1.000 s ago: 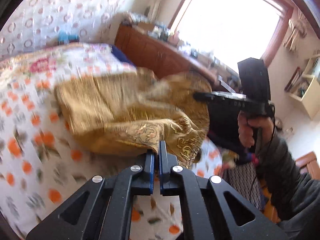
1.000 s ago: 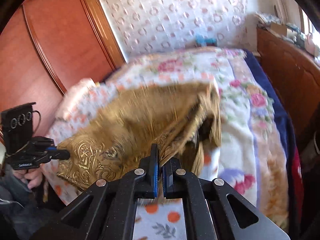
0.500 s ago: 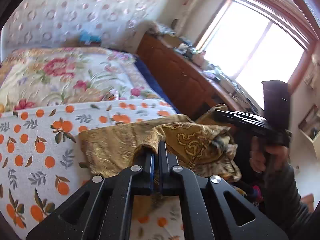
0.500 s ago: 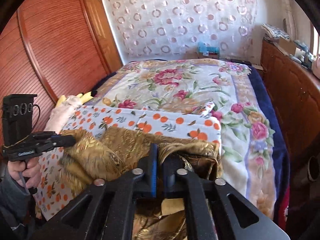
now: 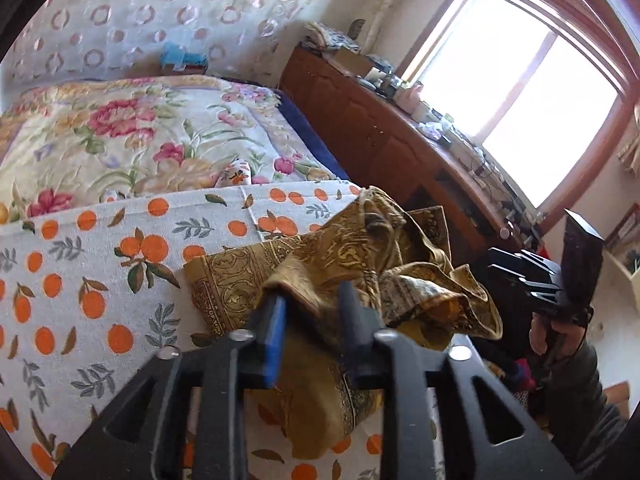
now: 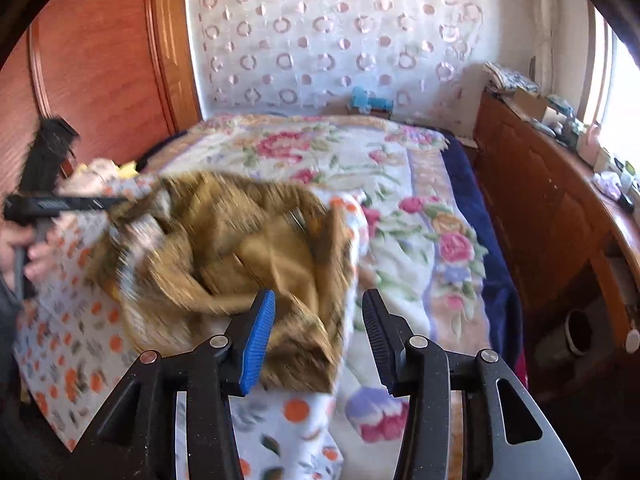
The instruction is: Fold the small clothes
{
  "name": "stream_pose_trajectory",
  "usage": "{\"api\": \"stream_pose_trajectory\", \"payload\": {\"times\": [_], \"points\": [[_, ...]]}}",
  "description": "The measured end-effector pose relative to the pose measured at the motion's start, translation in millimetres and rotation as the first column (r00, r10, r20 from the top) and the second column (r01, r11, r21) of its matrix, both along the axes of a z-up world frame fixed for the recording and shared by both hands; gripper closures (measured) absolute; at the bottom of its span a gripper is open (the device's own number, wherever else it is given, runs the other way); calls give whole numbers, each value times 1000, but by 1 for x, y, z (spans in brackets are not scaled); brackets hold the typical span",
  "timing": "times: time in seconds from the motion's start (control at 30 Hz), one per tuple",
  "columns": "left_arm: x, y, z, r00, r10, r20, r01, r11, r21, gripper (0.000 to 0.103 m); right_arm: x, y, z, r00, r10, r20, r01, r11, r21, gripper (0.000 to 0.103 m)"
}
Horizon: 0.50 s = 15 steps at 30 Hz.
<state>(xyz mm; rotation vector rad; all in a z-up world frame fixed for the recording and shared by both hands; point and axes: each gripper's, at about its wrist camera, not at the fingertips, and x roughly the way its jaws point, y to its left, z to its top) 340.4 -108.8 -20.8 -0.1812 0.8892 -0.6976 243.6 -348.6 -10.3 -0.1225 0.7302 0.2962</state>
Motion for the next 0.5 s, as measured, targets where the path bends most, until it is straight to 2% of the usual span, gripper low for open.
{"api": "stream_pose_trajectory", "payload": {"times": [0.13, 0.23, 0.33, 0.47, 0.5], "points": [[-12, -6, 7, 997, -27, 72, 18, 992, 121, 61, 2, 7, -14, 999, 13, -39, -14, 1000, -25, 56], [-21, -5, 9, 994, -43, 101, 27, 987, 160, 61, -4, 12, -12, 998, 48, -41, -48, 999, -13, 56], [-24, -5, 5, 993, -58, 100, 38, 981, 190, 60, -10, 16, -8, 994, 108, -30, -108, 994, 7, 56], [-19, -8, -11, 996, -55, 70, 38, 973, 228, 60, -4, 30, -11, 988, 149, -45, -150, 988, -33, 56], [-18, -9, -14, 997, -53, 60, 38, 972, 232, 53, 1, 30, -12, 987, 150, -53, -152, 988, -38, 56]]}}
